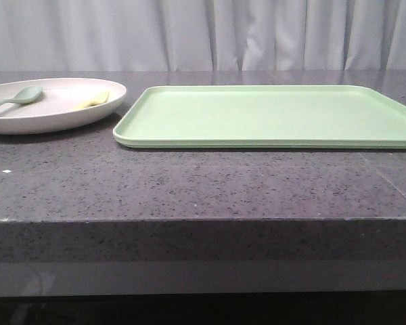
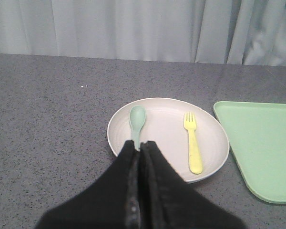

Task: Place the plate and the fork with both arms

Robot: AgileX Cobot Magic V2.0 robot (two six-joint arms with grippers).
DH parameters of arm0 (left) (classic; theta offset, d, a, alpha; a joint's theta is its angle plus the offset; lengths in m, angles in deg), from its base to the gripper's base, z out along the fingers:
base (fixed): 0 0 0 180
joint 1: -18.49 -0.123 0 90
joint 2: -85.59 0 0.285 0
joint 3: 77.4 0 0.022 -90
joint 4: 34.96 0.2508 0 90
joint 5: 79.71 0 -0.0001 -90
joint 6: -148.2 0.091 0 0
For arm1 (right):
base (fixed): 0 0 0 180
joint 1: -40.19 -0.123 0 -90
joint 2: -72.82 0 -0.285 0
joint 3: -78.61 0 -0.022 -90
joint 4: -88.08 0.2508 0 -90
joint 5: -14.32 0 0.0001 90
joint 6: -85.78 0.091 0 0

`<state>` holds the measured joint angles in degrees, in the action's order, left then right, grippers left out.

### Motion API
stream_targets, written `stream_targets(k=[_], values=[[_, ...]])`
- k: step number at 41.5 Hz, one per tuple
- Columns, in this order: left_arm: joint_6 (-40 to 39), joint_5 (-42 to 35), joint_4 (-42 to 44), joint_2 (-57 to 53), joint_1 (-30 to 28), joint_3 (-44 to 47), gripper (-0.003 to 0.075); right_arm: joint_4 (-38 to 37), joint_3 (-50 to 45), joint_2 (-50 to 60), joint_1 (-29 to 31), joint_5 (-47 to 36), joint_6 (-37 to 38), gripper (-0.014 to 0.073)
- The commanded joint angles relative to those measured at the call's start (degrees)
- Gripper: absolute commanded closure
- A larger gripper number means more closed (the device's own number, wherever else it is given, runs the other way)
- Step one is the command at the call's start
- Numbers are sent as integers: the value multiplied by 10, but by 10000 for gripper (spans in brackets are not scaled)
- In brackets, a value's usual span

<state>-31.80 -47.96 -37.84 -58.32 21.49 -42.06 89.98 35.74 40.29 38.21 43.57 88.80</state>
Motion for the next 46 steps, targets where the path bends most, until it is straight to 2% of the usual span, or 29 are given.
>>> stream_targets(k=[1, 6, 9, 11, 13, 15, 18, 20, 46], values=[[-4, -40, -4, 7, -2, -18, 740, -8, 19, -7, -1, -51, -2, 681], [-4, -34, -4, 7, -2, -18, 738, -8, 19, -7, -1, -51, -2, 658], [-4, -33, -4, 7, -2, -18, 698, -8, 19, -7, -1, -51, -2, 539], [-4, -42, -1, 7, -2, -18, 619, -12, 19, -7, -1, -51, -2, 421], [-4, -47, 7, 7, -2, -18, 505, -19, 19, -7, -1, -51, -2, 297], [-4, -47, 12, 7, -2, -18, 352, -22, 19, -7, -1, -51, -2, 187], [-4, -47, 12, 7, -2, -18, 207, -19, 19, -7, -1, -51, -2, 87], [-4, -47, 11, 7, -2, -18, 161, -19, 19, -7, -1, -51, -2, 59], [-4, -74, -1, 34, -2, -18, 155, -19, 19, -7, -1, -51, -2, 61]])
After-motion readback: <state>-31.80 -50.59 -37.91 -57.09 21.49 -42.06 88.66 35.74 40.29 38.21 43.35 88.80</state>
